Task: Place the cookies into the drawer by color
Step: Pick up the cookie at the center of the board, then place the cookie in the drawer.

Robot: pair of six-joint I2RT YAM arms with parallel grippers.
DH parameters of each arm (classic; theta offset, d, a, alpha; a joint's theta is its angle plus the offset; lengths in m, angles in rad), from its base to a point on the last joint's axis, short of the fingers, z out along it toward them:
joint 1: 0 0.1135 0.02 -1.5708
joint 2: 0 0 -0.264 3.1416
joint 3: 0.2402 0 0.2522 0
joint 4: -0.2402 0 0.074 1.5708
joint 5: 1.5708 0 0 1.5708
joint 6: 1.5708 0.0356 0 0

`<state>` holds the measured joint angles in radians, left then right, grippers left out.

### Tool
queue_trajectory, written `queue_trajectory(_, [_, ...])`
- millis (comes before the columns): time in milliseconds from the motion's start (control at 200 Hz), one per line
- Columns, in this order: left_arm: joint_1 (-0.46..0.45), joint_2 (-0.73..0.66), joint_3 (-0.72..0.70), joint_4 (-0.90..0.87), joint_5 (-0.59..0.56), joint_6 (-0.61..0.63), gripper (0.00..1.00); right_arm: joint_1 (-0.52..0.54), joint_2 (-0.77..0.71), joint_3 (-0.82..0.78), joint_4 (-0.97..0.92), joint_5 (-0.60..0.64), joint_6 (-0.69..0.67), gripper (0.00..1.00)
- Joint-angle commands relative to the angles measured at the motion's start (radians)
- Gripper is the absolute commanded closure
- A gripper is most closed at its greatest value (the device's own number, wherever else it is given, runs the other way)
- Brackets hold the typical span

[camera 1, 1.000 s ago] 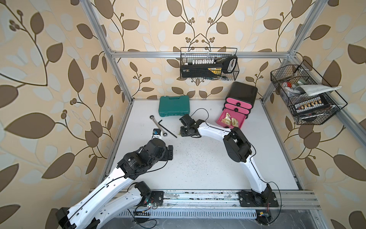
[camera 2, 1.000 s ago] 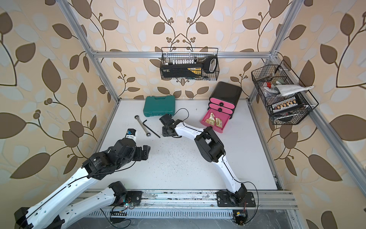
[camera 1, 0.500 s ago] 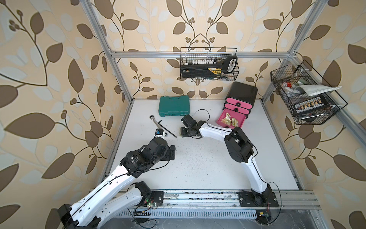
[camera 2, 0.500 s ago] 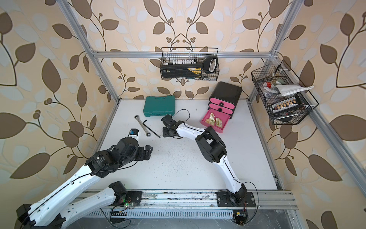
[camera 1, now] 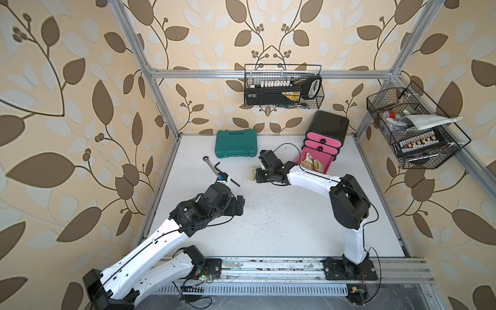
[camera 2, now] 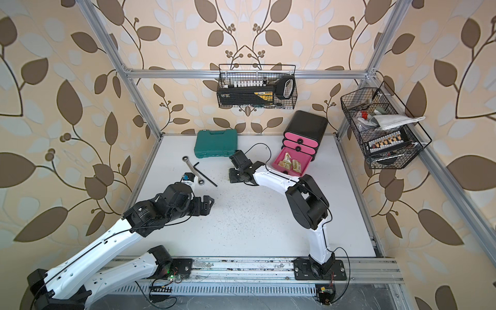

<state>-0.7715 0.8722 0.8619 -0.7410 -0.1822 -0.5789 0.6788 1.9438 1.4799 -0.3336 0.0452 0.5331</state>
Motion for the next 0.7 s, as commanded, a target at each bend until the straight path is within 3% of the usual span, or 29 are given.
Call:
queue_trajectory(0, [0.005,0.037,0.022,0.086,0.026,0.049,0.02,-0.052,-0.093,-0.059,0.022,0.026,-0.032,1.0])
queue_trajectory(210, [0.005,0.135,0.047,0.16,0.037,0.109,0.02,-0.206,-0.203,-0.104,-0.014,0.049,-0.097,1.0])
queue_trajectory(355, [0.005,0.186,0.072,0.164,0.055,0.13,0.02,-0.328,-0.198,-0.075,-0.065,0.081,-0.2,1.0])
queue_trajectory(555, [0.005,0.18,0.036,0.182,0.073,0.128,0.02,-0.391,-0.15,-0.017,-0.173,0.345,-0.401,1.0])
queue_trajectory(695, [0.005,0.18,0.029,0.181,0.073,0.135,0.02,-0.438,-0.15,-0.052,-0.193,0.435,-0.41,1.0])
